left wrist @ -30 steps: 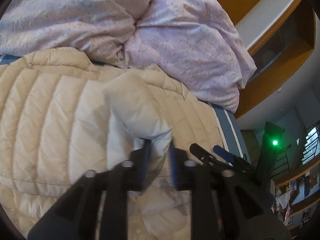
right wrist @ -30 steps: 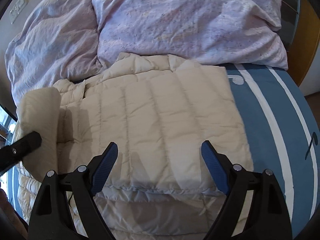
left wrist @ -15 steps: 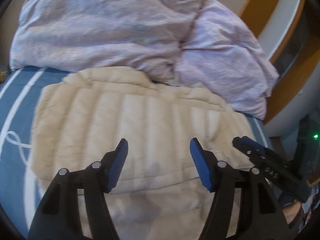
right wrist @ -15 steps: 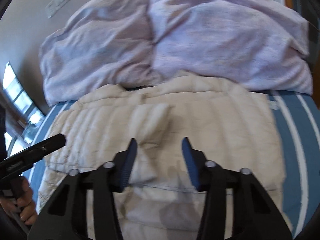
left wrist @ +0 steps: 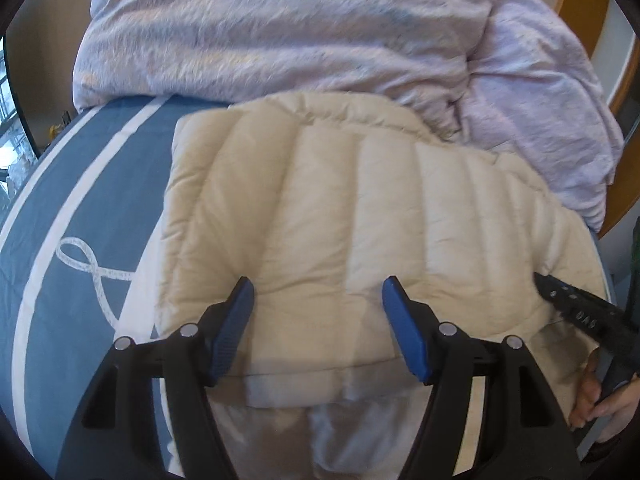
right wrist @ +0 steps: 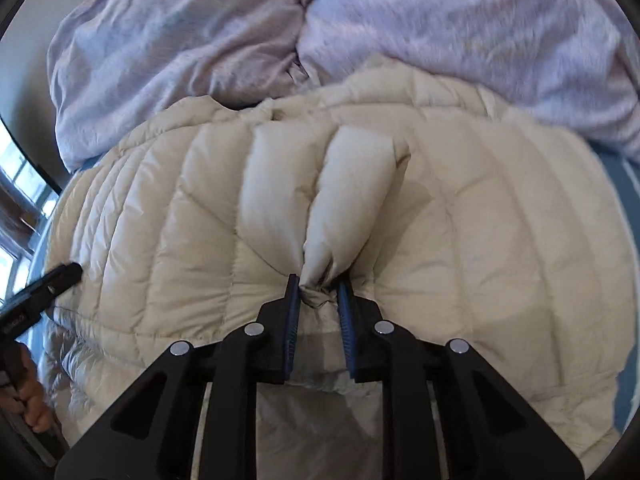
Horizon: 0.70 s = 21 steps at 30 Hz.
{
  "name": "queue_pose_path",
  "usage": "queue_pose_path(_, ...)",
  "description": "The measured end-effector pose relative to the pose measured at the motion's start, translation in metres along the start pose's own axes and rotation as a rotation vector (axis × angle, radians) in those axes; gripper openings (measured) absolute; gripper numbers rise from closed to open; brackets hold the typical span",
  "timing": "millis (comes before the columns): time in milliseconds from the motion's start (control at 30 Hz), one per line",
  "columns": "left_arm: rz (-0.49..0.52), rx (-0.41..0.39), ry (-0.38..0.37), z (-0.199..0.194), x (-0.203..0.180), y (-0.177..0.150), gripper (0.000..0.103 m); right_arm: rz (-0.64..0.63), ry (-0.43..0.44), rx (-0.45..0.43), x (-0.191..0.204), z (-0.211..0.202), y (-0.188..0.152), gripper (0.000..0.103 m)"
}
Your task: Fold large clothes
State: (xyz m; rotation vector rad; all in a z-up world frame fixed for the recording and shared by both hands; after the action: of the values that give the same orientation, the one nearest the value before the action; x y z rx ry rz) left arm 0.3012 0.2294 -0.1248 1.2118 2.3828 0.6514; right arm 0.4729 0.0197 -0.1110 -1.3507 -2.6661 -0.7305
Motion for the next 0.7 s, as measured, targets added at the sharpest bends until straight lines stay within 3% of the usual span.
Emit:
queue_pose_path(133, 0.001, -0.002, -0.006, 0.002, 0.001, -0.002, 0.067, -0.021, -0.012, 0.019, 0.003, 0.002, 0.001, 0.024)
queue_pose_path(200, 0.001, -0.005, -0.030, -0.004, 0.003, -0.004, 0.068, -0.010, 0.009, 0.040, 0.001, -0.002, 0.001, 0.040)
queue_pose_path(267, 0.004, -0.010, -0.052, -0.015, 0.009, -0.010, 0.071, 0.029, 0.041, 0.039, -0.002, -0.015, 0.000, 0.077)
queue_pose_path(300, 0.004, -0.011, -0.056, -0.021, 0.010, -0.011, 0.073, 0.042, 0.046, 0.012, -0.006, -0.028, 0.000, 0.080)
queue_pose_path(433, 0.001, -0.013, -0.083, -0.049, 0.028, -0.027, 0.074, 0.030, 0.035, -0.012, -0.020, -0.064, -0.009, 0.082)
queue_pose_path(700, -0.008, 0.019, -0.078, -0.097, 0.074, -0.090, 0.076, 0.069, -0.050, 0.090, -0.086, -0.128, -0.085, 0.083)
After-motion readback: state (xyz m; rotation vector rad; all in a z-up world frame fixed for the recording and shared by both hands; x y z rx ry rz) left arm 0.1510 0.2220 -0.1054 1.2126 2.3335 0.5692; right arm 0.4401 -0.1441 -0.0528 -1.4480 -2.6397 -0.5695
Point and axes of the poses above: each gripper's, at about its wrist camera, not at the fingertips, and z roughly the way its jaws point, x to its left, y to its top, the point moved 8 cm from there along z, roughly the way its jaws point, and after that the axes turned 3 degrees about y, right-handed, at the moved point
